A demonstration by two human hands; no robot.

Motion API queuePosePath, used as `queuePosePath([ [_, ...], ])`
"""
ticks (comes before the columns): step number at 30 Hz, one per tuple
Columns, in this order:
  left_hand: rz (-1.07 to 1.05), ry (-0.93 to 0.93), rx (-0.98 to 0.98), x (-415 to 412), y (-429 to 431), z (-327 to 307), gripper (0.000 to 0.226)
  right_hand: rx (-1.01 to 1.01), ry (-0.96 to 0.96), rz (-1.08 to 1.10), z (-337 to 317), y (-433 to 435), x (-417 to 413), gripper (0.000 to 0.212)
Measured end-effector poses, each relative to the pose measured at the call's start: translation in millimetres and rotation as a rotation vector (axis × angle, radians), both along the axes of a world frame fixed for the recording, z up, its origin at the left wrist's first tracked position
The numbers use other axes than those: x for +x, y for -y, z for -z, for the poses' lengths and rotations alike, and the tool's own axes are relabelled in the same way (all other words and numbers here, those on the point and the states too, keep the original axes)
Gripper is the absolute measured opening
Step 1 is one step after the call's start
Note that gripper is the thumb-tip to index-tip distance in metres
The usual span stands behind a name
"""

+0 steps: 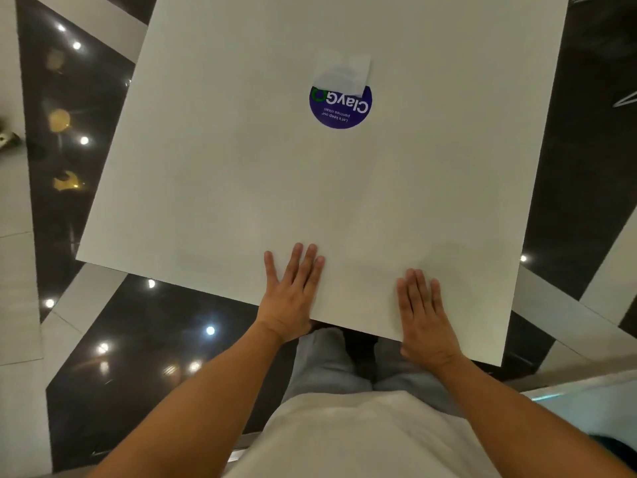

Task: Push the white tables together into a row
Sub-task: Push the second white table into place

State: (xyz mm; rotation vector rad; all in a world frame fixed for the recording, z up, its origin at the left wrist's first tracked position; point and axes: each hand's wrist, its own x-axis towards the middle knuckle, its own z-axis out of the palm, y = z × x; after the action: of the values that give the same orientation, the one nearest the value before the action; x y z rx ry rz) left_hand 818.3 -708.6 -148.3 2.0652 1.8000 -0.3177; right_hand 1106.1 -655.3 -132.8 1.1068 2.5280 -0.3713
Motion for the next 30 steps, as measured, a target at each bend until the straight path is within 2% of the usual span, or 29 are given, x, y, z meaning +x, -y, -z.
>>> queuePosePath([
  [5,-0.102,-0.009,-0.006,54.2,-28.7,-1.7,0.130,0.005,0.045,-0.067,-7.1,-56.5,44.0,0.123],
  [10,-0.092,0.005,0.043,85.2,-49.3,1.0,0.127,0.010,0.072,-0.084,-6.3,-99.6,80.3,0.124],
  [12,-0.086,-0.024,0.083,68.4,-39.8,4.3,0.126,0.025,0.041,-0.075,-2.3,-99.8,85.1,0.125],
  [17,-0.069,-0.159,0.041,-16.1,-12.1,-7.1,0.150,0.031,-0.023,0.032,6.4,-89.4,88.6,0.126],
  [20,-0.045,-0.204,0.033,-31.8,-10.5,-10.4,0.144,0.038,-0.041,-0.007,11.4,-93.3,94.2,0.123],
  [27,-0.116,-0.246,0.078,-11.3,-13.8,-12.1,0.129,0.060,-0.058,-0.104,17.7,-110.3,107.6,0.119],
  [30,-0.138,-0.231,0.086,4.3,-16.9,-11.0,0.130,0.071,-0.049,-0.136,17.1,-125.4,120.4,0.120],
])
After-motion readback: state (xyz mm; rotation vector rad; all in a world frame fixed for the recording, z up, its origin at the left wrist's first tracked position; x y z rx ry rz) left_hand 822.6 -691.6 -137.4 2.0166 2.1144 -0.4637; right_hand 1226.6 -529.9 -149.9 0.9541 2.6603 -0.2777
